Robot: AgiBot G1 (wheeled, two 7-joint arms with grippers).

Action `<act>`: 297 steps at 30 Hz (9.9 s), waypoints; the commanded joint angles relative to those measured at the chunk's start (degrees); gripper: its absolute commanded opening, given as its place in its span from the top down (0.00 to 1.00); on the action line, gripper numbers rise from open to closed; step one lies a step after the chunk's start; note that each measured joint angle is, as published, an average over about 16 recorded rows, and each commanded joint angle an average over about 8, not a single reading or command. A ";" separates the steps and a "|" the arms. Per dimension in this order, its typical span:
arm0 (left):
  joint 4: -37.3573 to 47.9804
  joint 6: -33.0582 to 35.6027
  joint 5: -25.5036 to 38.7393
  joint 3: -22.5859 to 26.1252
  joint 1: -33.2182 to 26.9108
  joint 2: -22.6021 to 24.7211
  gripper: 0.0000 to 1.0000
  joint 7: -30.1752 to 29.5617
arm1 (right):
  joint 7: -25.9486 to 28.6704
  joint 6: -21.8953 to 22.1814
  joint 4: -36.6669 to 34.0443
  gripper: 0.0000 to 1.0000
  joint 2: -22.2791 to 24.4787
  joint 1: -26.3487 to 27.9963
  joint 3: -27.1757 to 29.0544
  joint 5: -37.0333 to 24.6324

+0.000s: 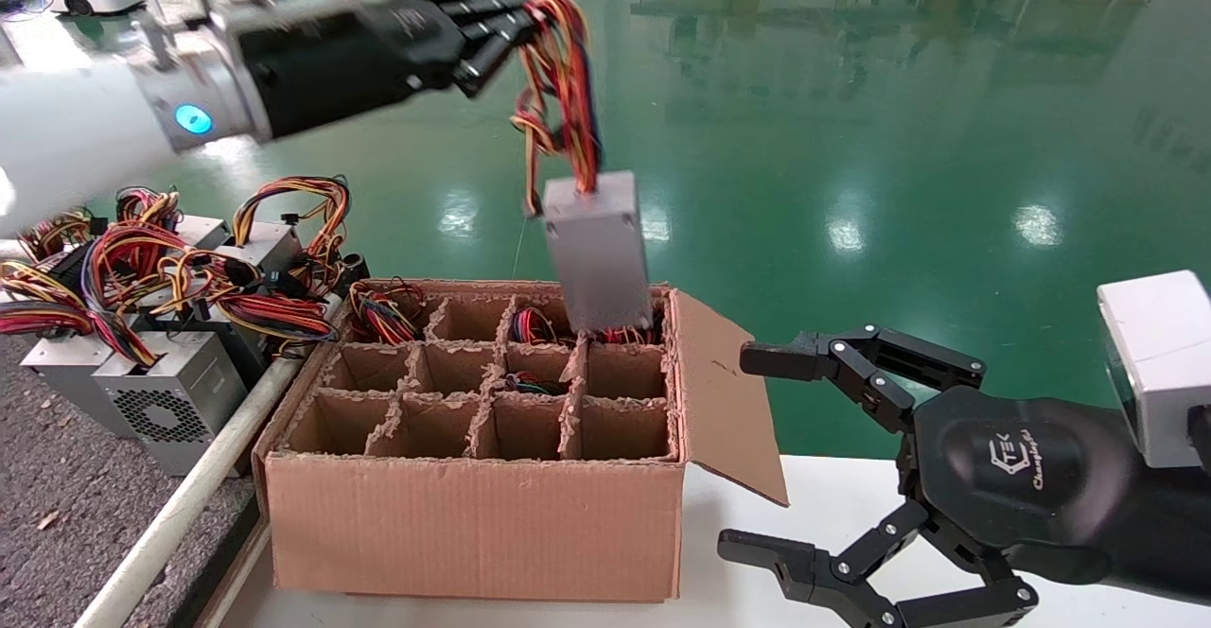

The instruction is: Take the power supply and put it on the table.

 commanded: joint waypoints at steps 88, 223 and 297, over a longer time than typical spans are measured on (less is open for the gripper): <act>5.93 -26.41 10.16 7.15 -13.95 -34.60 1.00 -2.79 | -0.01 0.01 -0.01 0.00 0.01 -0.01 0.00 0.01; 3.04 -38.37 -1.93 -1.59 9.88 -27.67 0.00 1.34 | -0.01 0.03 -0.03 0.00 0.02 -0.02 0.00 0.02; 5.67 -30.19 -2.87 -2.57 -1.64 -28.08 0.00 -8.83 | -0.02 0.03 -0.03 0.00 0.02 -0.02 -0.01 0.03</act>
